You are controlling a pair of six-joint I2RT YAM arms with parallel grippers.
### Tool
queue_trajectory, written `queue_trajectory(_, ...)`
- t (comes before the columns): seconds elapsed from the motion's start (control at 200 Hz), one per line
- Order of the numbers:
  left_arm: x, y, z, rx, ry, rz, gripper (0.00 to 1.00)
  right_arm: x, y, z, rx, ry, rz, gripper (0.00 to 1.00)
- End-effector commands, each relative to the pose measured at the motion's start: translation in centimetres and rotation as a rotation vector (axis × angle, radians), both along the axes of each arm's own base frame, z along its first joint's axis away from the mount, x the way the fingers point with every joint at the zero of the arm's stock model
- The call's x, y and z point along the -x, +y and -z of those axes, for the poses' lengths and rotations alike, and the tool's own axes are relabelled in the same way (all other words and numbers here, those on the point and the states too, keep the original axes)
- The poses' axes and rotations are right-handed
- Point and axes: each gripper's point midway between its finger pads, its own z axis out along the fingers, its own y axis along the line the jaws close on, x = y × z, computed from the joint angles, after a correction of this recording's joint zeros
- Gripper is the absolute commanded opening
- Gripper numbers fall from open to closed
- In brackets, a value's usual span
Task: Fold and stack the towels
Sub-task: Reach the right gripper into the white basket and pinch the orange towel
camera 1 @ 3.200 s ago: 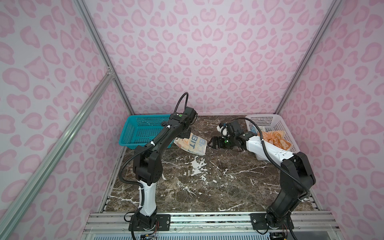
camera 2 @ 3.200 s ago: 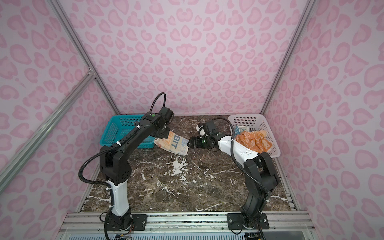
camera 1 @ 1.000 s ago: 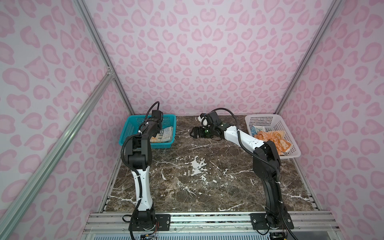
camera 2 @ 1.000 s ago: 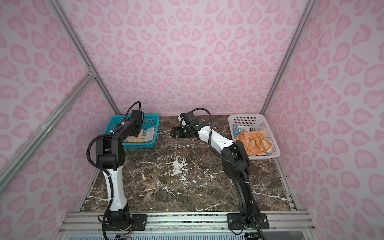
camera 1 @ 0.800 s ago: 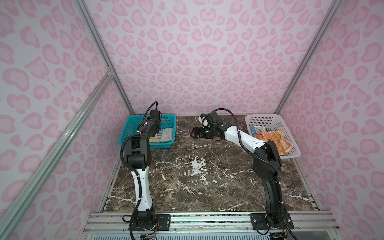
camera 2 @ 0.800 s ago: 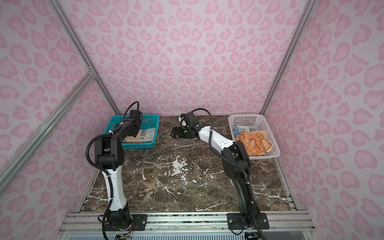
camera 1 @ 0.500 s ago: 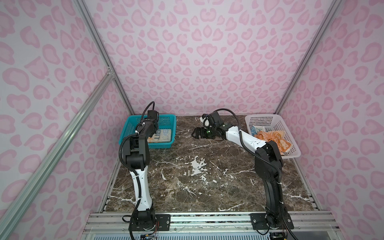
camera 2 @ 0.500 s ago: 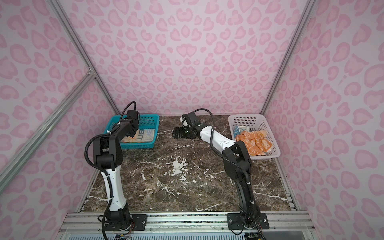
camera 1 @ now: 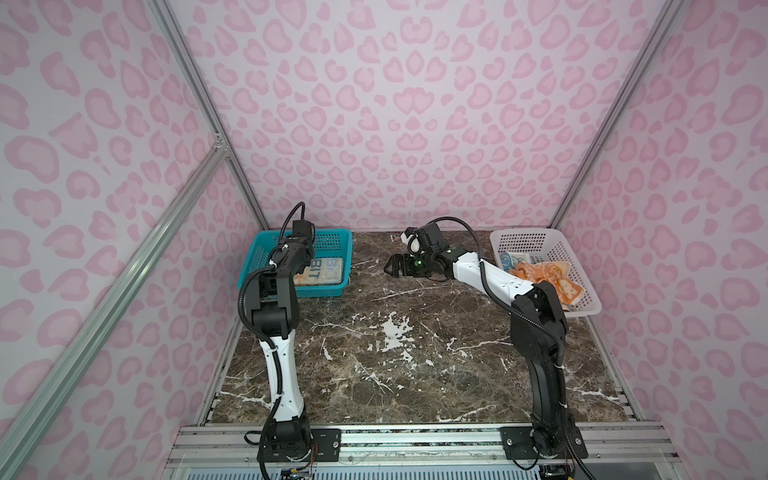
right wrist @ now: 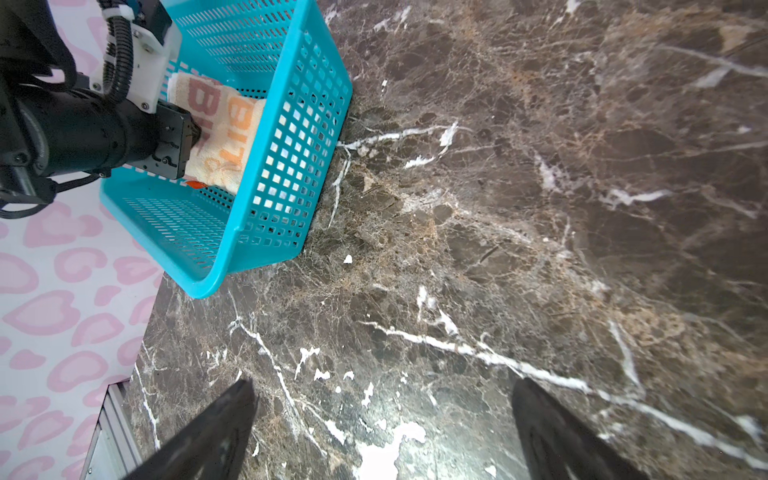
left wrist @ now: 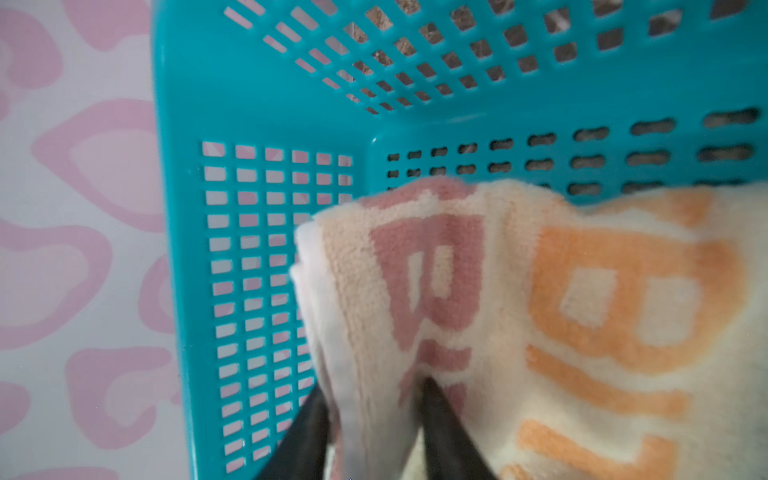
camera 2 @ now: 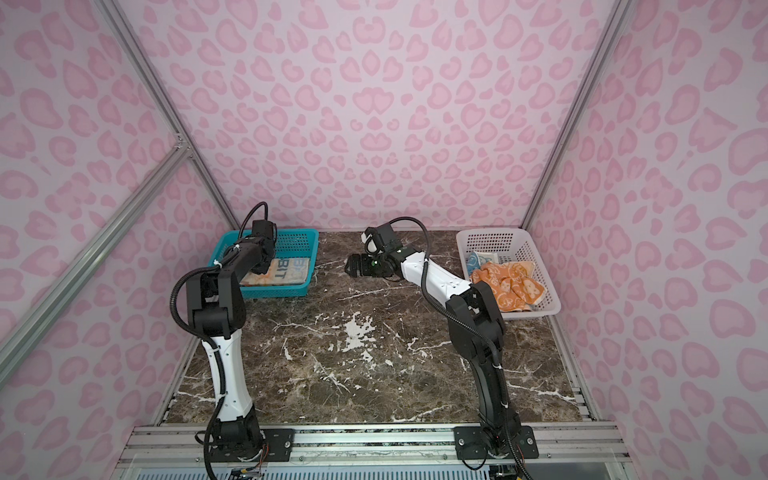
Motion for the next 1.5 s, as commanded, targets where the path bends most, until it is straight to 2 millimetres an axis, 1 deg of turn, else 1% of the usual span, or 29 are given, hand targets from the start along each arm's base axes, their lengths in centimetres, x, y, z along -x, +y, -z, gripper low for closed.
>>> queue_trajectory(0.0, -0.3, 0.4, -3.8, -0.011, -0.102, -0.044, 0.98, 0.2, -0.6, -1.0, 0.009, -0.013, -0.001, 0.98)
queue_trajectory(0.1, -0.7, -0.7, -8.2, -0.006, -0.198, -0.031, 0.98, 0.1, -2.0, -2.9, 0.043, -0.058, 0.020, 0.98)
queue_trajectory(0.155, -0.8, -1.6, -10.8, -0.012, -0.246, -0.016, 0.98, -0.1, -3.4, -4.1, 0.074, -0.091, 0.047, 0.98)
queue_trajectory(0.2, -0.9, -3.0, -13.0, -0.011, -0.287, 0.011, 0.98, -0.4, -4.9, -5.3, 0.104, -0.122, 0.079, 0.98)
queue_trajectory(0.24, -1.1, -4.8, -14.9, 0.001, -0.331, 0.049, 0.98, -0.6, -6.5, -6.5, 0.135, -0.148, 0.117, 0.98)
queue_trajectory(0.32, -1.1, -9.7, -18.4, 0.034, -0.405, 0.151, 0.98, -1.2, -10.4, -8.2, 0.201, -0.179, 0.212, 0.98)
queue_trajectory(0.405, -0.8, -16.0, -21.3, 0.036, -0.459, 0.285, 0.98, -1.6, -15.1, -9.5, 0.260, -0.194, 0.331, 0.98)
queue_trajectory(0.515, -0.2, -24.1, -23.7, 0.002, -0.493, 0.437, 0.98, -1.6, -21.7, -10.1, 0.311, -0.193, 0.499, 0.98)
queue_trajectory(0.58, 0.5, -28.7, -24.6, -0.006, -0.509, 0.518, 0.98, -1.2, -25.6, -10.2, 0.326, -0.183, 0.602, 0.98)
queue_trajectory(0.64, 1.3, -33.1, -25.0, 0.015, -0.524, 0.596, 0.98, -0.5, -29.2, -10.0, 0.332, -0.158, 0.711, 0.98)
queue_trajectory(0.725, 2.8, -38.7, -25.1, 0.045, -0.555, 0.690, 0.98, 0.7, -33.4, -9.0, 0.326, -0.114, 0.831, 0.98)
queue_trajectory(0.74, 3.1, -39.6, -25.1, 0.052, -0.558, 0.709, 0.98, 0.8, -34.2, -9.2, 0.321, -0.116, 0.854, 0.98)
queue_trajectory(0.75, 3.3, -40.4, -25.0, 0.057, -0.559, 0.724, 0.98, 1.2, -34.6, -8.3, 0.330, -0.095, 0.862, 0.98)
queue_trajectory(0.76, 3.5, -40.9, -24.9, 0.061, -0.561, 0.735, 0.98, 1.4, -35.1, -7.9, 0.332, -0.085, 0.874, 0.98)
queue_trajectory(0.835, 4.9, -45.1, -24.6, 0.106, -0.579, 0.806, 0.98, 2.6, -38.2, -6.1, 0.325, -0.026, 0.957, 0.98)
queue_trajectory(0.89, 6.0, -48.0, -24.1, 0.158, -0.577, 0.855, 0.98, 3.1, -39.9, -4.8, 0.311, 0.008, 0.996, 0.98)
queue_trajectory(0.955, 7.2, -50.8, -23.7, 0.194, -0.581, 0.892, 0.98, 3.6, -41.5, -3.0, 0.299, 0.058, 1.031, 0.98)
queue_trajectory(1.045, 8.9, -54.4, -22.7, 0.246, -0.569, 0.950, 0.98, 3.8, -42.8, -0.6, 0.283, 0.139, 1.039, 0.98)
queue_trajectory(1.145, 10.4, -57.5, -21.1, 0.301, -0.538, 1.006, 0.98, 3.7, -43.5, 1.8, 0.279, 0.200, 1.042, 0.92)
queue_trajectory(1.23, 11.6, -59.3, -20.3, 0.323, -0.524, 1.041, 0.98, 3.5, -43.5, 3.4, 0.264, 0.236, 1.034, 0.85)
queue_trajectory(1.285, 12.0, -60.0, -19.9, 0.357, -0.523, 1.041, 0.98, 3.2, -43.4, 4.4, 0.262, 0.253, 1.026, 0.78)
queue_trajectory(1.315, 12.1, -60.3, -19.8, 0.383, -0.521, 1.038, 0.98, 3.0, -43.4, 4.7, 0.255, 0.253, 1.019, 0.73)
queue_trajectory(1.355, 12.4, -60.5, -19.5, 0.419, -0.513, 1.035, 0.98, 2.8, -43.3, 5.1, 0.249, 0.259, 1.015, 0.69)
queue_trajectory(1.415, 12.6, -60.7, -19.3, 0.460, -0.504, 1.026, 0.98, 2.6, -43.2, 5.7, 0.245, 0.269, 1.009, 0.60)
queue_trajectory(1.495, 12.9, -60.9, -18.7, 0.489, -0.483, 1.024, 0.98, 2.4, -43.0, 6.3, 0.240, 0.280, 0.995, 0.51)
